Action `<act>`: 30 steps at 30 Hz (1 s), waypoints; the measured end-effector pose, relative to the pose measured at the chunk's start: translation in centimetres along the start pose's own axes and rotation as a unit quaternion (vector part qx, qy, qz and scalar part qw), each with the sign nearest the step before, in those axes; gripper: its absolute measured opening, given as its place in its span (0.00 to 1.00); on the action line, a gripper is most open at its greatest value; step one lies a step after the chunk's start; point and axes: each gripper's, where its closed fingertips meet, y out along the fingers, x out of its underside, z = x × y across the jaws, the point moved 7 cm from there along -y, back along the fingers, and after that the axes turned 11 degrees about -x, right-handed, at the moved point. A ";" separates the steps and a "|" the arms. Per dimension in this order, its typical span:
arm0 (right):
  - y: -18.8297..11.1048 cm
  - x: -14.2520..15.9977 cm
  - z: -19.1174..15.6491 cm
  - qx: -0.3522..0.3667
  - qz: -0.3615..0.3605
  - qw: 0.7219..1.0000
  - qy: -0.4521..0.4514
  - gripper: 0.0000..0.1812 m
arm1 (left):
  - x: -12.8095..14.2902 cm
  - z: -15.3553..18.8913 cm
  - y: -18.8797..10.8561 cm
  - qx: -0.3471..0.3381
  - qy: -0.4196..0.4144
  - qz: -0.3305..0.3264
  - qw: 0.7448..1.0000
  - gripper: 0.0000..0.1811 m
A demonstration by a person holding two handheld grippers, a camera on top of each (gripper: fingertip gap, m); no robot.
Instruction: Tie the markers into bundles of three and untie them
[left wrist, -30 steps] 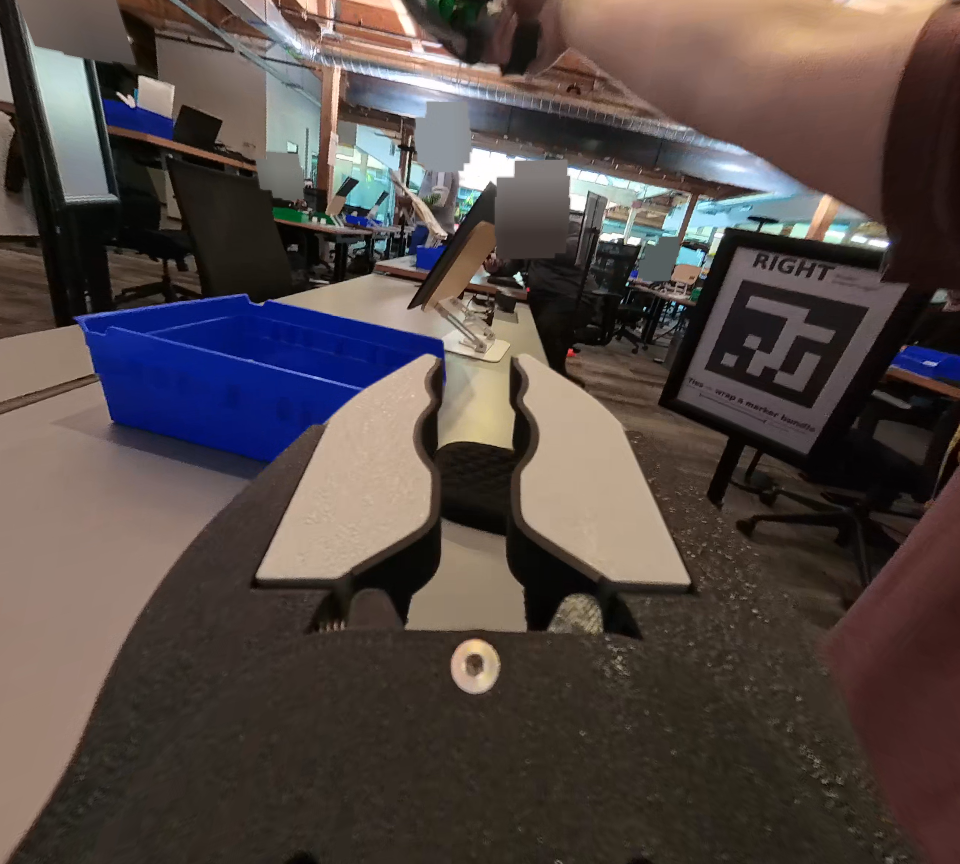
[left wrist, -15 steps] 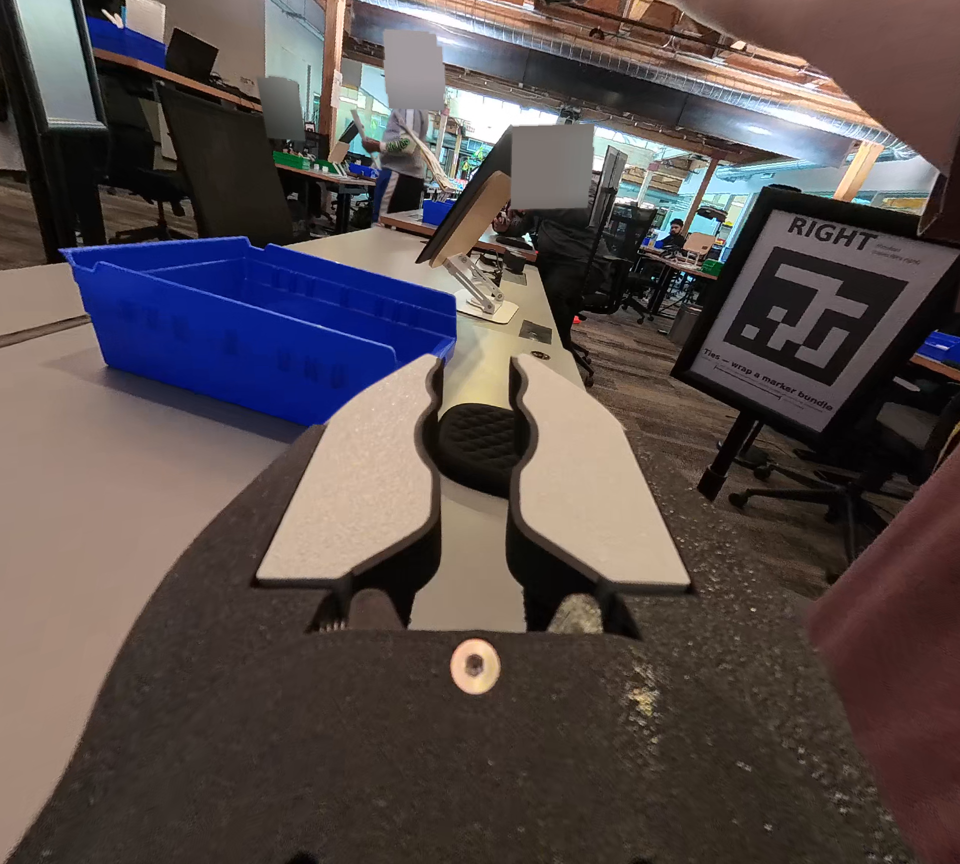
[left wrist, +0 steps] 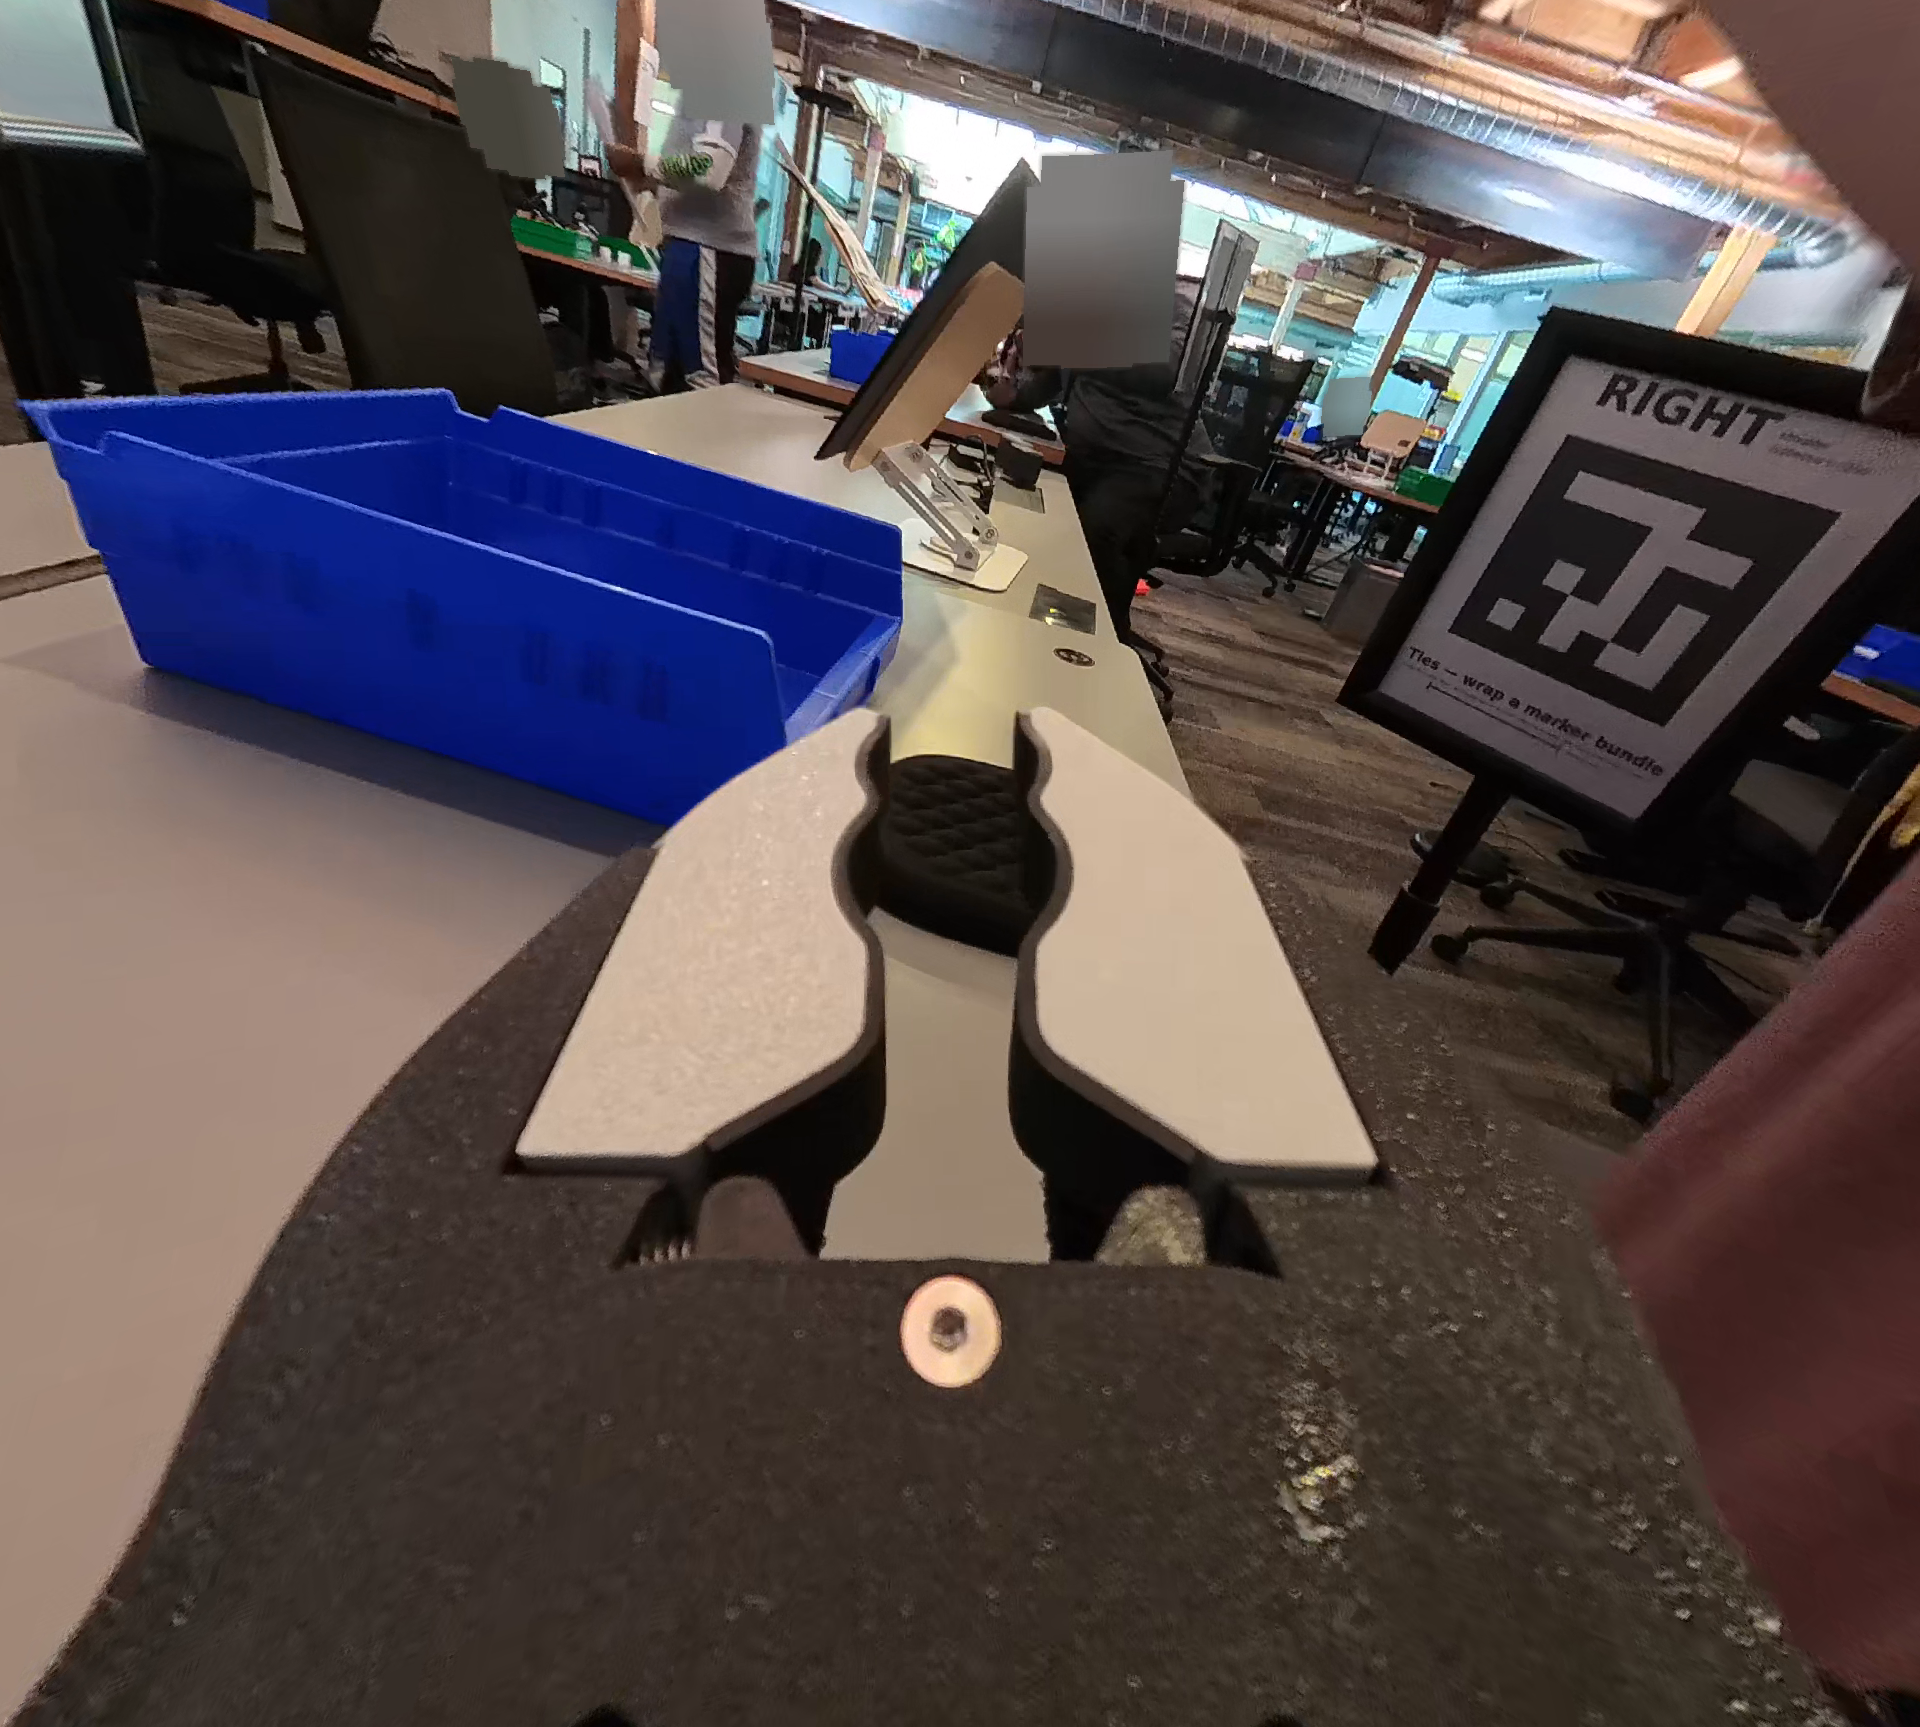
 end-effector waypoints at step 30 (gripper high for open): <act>1.0 -0.3 -3.2 0.039 -0.038 0.999 0.000 0.10 | 1.4 0.1 0.8 0.005 0.014 -0.048 0.999 0.12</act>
